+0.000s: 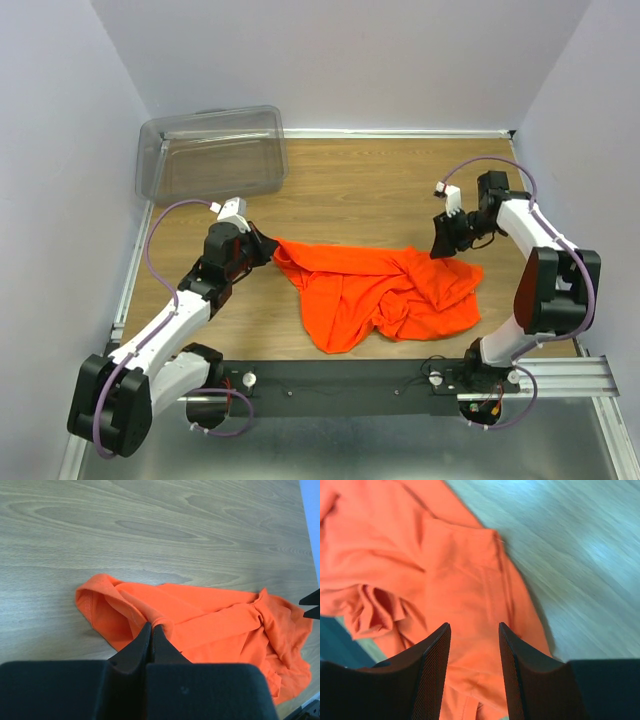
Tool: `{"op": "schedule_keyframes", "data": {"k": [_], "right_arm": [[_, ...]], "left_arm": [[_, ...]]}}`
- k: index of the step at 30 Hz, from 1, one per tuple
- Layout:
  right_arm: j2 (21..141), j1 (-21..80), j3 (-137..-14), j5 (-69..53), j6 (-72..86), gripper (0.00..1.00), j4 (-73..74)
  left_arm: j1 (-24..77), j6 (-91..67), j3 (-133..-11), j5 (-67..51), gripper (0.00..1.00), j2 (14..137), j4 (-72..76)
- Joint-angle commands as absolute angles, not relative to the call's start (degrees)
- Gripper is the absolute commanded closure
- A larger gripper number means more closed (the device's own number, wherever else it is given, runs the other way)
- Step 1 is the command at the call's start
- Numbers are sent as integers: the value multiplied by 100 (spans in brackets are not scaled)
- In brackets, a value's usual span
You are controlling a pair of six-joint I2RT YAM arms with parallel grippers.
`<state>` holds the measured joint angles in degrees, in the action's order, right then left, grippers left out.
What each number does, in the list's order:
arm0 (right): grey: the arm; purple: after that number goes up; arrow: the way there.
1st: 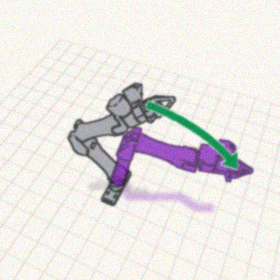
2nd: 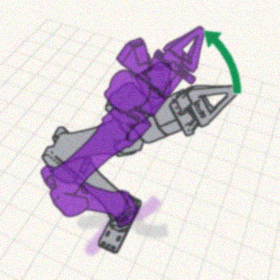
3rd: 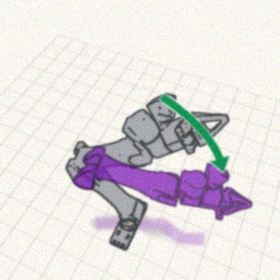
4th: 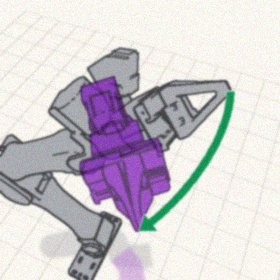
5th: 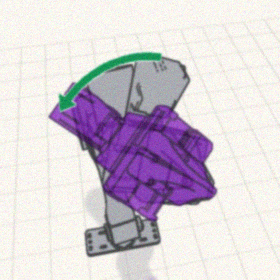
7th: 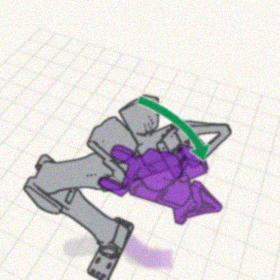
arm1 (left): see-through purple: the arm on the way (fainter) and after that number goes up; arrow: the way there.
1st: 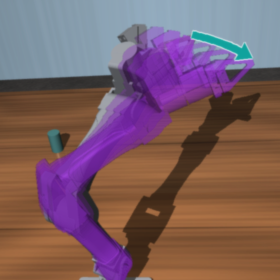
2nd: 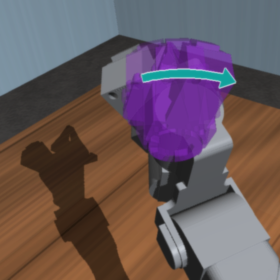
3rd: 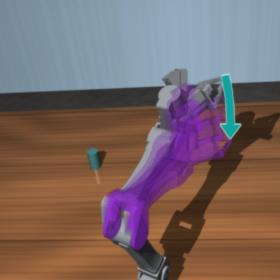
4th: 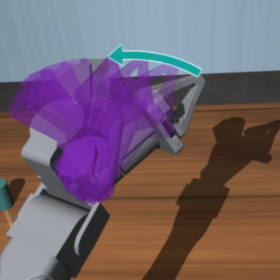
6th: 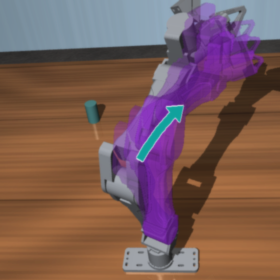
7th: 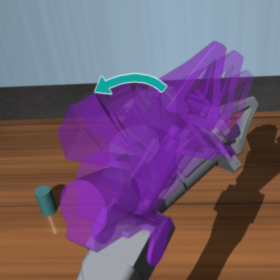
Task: Fold and stack the t-shirts
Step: Flatten the tshirt out
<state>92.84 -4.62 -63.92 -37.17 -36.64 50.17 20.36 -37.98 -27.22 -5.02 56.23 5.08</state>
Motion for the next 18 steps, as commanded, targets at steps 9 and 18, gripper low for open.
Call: {"op": "schedule_keyframes", "data": {"k": [9, 18], "right_arm": [[8586, -562, -5643, -2119, -2900, 50, 4553], [8833, -598, -5458, -1811, -2988, 51, 4536]], "left_arm": [[2013, -3735, -2725, -615, 100, 5599, 703], [2013, -3709, -2751, -642, 100, 5599, 729]]}}
